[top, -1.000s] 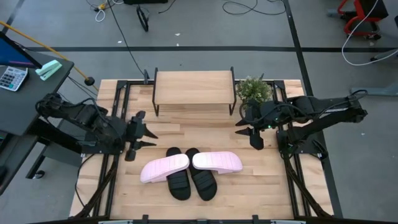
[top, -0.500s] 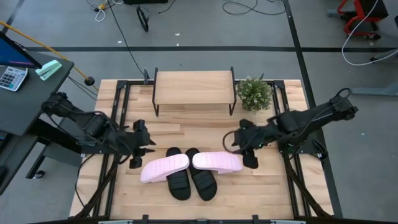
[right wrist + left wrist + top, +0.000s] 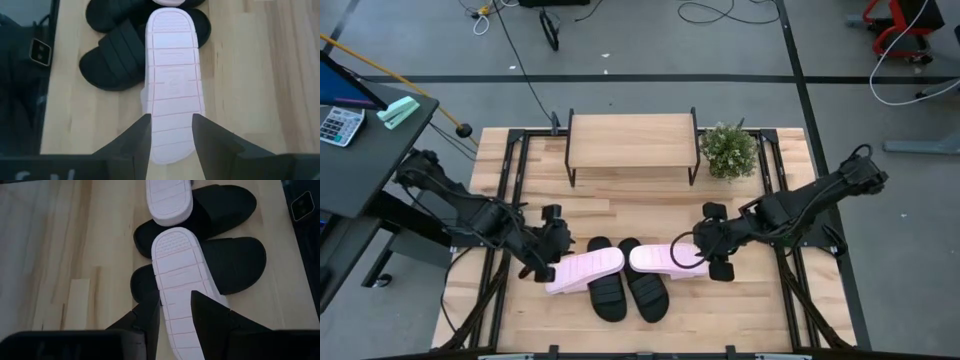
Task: Pick and place slides into the shelf
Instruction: Put the right pink slide on the shelf
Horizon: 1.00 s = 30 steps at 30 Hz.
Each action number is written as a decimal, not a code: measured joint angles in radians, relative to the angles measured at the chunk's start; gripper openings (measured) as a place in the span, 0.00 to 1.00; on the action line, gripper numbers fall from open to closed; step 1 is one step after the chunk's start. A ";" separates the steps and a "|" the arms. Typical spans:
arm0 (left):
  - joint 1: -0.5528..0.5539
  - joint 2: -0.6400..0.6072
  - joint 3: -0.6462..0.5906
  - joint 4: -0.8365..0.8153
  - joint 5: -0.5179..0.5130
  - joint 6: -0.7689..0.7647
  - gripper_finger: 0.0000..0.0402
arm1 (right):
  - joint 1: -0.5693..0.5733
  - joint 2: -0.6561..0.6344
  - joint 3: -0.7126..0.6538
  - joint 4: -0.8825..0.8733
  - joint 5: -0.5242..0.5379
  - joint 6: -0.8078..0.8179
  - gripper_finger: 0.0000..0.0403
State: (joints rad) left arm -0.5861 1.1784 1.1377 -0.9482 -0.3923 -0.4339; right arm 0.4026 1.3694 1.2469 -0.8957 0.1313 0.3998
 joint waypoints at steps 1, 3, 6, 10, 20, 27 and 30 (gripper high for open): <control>0.000 0.002 0.000 0.000 0.000 0.000 0.29 | 0.000 0.007 0.000 0.000 0.000 -0.027 0.37; 0.000 0.002 -0.001 0.003 0.000 0.000 0.29 | 0.000 0.019 0.000 -0.001 0.000 -0.099 0.37; 0.000 0.002 -0.001 0.005 0.000 -0.005 0.30 | 0.000 0.032 0.000 -0.001 0.000 -0.177 0.37; -0.001 0.002 -0.001 0.014 0.002 -0.111 0.31 | 0.000 0.049 0.000 0.000 -0.001 -0.135 0.37; -0.015 0.015 -0.001 -0.001 0.068 -0.268 0.31 | 0.044 0.146 0.000 -0.002 -0.011 -0.060 0.37; -0.019 0.053 0.000 0.000 0.062 -0.261 0.34 | 0.045 0.204 0.000 0.000 -0.006 -0.031 0.37; -0.019 0.076 -0.001 0.000 0.068 -0.261 0.35 | 0.043 0.231 0.000 0.011 0.006 -0.001 0.37</control>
State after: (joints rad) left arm -0.6052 1.2542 1.1370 -0.9485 -0.3248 -0.6949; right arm 0.4455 1.6002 1.2465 -0.8849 0.1373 0.3987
